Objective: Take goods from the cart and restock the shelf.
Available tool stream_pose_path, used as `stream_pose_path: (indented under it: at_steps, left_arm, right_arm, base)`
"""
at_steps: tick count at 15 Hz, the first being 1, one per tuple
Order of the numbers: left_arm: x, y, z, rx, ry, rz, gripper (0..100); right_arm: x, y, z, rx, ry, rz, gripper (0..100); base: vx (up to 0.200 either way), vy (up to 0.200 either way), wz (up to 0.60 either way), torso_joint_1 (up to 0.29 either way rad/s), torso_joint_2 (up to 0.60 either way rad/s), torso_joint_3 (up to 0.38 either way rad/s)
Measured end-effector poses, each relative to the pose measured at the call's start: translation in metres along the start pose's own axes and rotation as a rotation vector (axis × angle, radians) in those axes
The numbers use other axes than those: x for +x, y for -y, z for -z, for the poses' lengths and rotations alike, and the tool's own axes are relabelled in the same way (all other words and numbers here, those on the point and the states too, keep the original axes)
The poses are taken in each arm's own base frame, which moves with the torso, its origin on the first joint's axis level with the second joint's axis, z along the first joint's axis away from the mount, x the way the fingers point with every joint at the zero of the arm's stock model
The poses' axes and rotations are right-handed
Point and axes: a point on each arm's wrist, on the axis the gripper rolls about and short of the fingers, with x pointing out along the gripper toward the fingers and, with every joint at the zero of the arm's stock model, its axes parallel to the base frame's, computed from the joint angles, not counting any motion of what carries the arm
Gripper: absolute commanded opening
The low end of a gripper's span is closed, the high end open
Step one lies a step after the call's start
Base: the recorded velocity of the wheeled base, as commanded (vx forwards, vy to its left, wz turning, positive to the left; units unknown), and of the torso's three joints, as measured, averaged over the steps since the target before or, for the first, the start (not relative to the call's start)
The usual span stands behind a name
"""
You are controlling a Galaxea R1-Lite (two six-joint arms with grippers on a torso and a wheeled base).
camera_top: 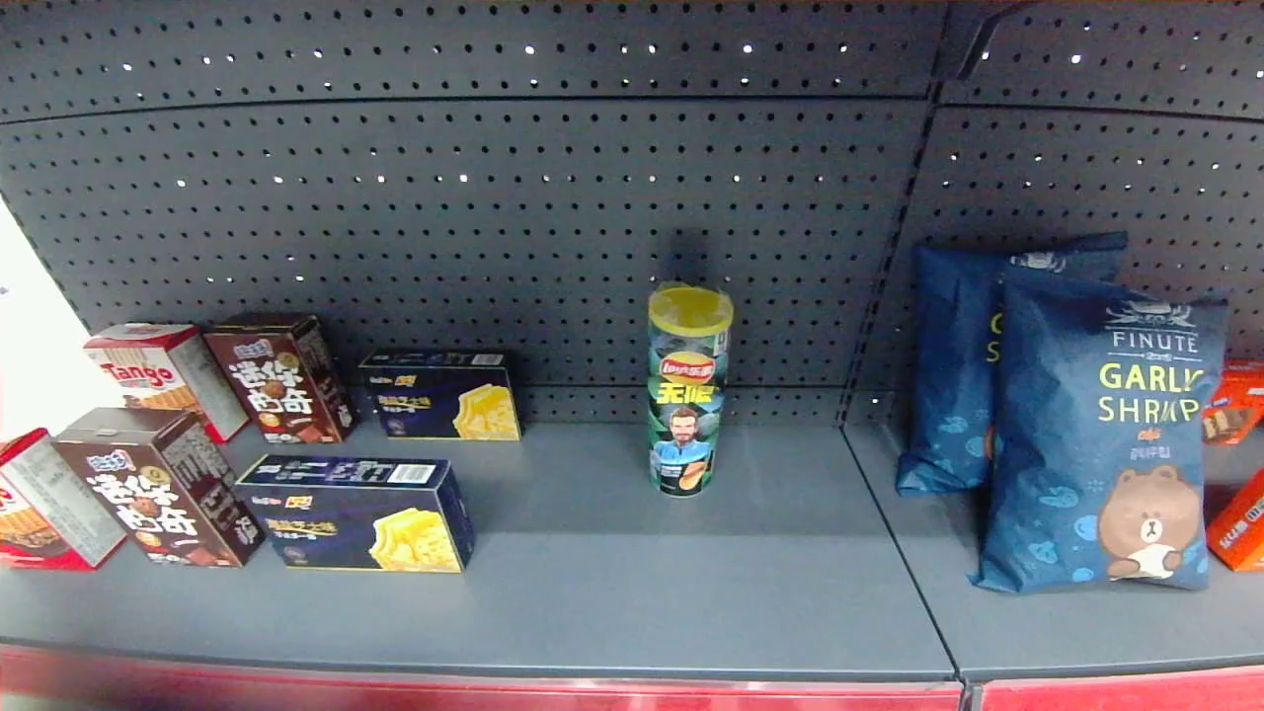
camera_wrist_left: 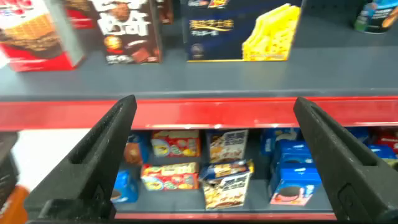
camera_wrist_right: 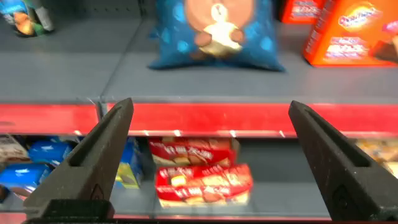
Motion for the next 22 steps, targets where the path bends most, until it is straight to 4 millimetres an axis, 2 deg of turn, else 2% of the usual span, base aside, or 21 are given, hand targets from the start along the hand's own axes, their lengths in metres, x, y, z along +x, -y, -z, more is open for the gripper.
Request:
stream_pose_path:
  at_steps: [16,20,22]
  left_arm:
    - [0.0,0.0,0.0,0.003,0.0,0.005,100]
    - [0.0,0.0,-0.001,0.001,0.009,0.004,100]
    - [-0.003,0.0,-0.013,0.005,0.051,0.006,100]
  right_arm:
    - [0.0,0.0,0.0,0.001,0.0,0.0,100]
    - [0.0,0.0,0.0,0.003,0.002,0.002,100]
    - [0.0,0.0,0.0,0.003,0.001,0.001,100]
  base:
    - [0.0,0.0,0.6,0.003,0.0,0.003]
    - [0.0,0.0,0.0,0.0,0.0,0.0]
    - [0.0,0.0,0.0,0.0,0.0,0.0]
